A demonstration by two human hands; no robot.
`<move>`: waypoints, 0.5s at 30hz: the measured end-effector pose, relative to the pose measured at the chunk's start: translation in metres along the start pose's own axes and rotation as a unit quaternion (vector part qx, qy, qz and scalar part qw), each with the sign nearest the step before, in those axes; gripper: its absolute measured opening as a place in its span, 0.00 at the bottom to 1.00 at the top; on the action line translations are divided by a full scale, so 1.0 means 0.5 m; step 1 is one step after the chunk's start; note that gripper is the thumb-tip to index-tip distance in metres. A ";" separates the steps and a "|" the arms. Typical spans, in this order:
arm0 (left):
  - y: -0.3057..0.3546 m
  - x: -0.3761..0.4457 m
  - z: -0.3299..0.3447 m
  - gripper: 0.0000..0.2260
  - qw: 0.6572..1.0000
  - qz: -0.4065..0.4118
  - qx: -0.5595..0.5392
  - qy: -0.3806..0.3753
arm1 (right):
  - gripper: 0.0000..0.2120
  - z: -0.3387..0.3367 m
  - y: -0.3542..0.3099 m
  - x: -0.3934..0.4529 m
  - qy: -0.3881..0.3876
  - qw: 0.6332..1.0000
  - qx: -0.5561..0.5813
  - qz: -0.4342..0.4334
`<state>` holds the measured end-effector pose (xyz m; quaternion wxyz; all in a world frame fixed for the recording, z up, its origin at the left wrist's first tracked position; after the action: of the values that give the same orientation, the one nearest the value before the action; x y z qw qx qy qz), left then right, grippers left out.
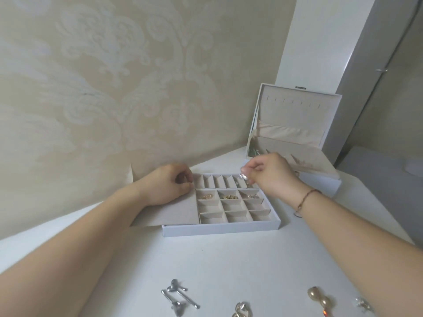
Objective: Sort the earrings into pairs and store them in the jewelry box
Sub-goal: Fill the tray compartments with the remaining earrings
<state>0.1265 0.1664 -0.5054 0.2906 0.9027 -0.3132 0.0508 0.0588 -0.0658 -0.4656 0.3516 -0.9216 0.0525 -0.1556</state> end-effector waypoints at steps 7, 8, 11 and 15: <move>-0.004 0.004 0.000 0.03 1.000 -0.007 -0.011 -0.005 | 0.06 0.060 0.006 0.029 -0.048 0.996 -0.069 0.014; -0.004 0.004 0.000 0.03 1.000 -0.006 -0.010 -0.005 | 0.05 0.060 0.009 0.029 -0.048 0.997 -0.062 0.015; -0.002 0.004 0.001 0.03 1.000 -0.006 -0.009 -0.006 | 0.06 0.058 0.008 0.025 -0.048 0.998 -0.040 0.003; -0.002 0.003 0.002 0.03 1.000 -0.010 -0.009 -0.009 | 0.06 0.070 0.003 0.020 -0.058 0.991 -0.107 -0.046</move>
<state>0.1285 0.1657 -0.5063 0.2967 0.9035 -0.3072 0.0371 0.0794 -0.0468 -0.4887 0.2454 -0.9630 0.0059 -0.1113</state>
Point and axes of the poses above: each hand's wrist, its own x-axis towards the middle knuckle, its own z-axis out of the palm, y = z × x, the point moved 4 cm from there along x, towards the middle knuckle
